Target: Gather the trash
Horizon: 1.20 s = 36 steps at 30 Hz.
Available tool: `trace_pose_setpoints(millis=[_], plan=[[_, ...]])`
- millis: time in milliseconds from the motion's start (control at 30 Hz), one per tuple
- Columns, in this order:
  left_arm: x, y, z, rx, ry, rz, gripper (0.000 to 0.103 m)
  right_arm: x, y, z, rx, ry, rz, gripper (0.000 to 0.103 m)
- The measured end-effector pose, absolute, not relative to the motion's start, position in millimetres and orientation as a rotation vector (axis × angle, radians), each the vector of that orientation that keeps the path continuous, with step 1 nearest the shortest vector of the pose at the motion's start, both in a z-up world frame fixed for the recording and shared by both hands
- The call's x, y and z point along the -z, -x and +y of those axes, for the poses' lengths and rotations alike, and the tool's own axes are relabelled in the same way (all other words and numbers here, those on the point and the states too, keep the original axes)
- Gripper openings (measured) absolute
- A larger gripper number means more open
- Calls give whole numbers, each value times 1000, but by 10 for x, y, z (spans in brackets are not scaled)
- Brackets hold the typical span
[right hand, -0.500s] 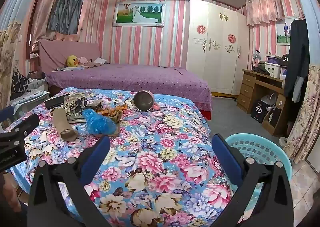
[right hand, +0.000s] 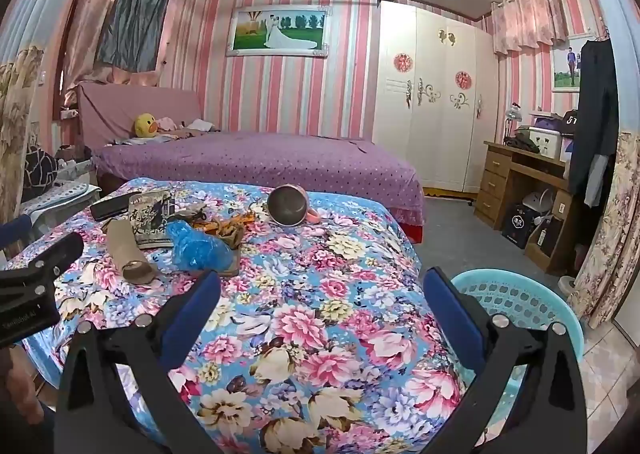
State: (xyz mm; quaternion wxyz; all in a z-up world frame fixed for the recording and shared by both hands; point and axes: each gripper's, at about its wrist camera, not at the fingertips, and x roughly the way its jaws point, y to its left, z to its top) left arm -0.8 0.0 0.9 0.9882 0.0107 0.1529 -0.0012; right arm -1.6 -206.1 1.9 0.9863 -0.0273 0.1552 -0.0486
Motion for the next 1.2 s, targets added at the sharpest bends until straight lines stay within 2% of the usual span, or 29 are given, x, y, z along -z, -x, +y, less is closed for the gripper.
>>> trace_pose_setpoints(millis=[1200], plan=[[13, 0, -6, 0, -24, 308, 98, 42, -12, -2099, 102, 55, 321, 99]])
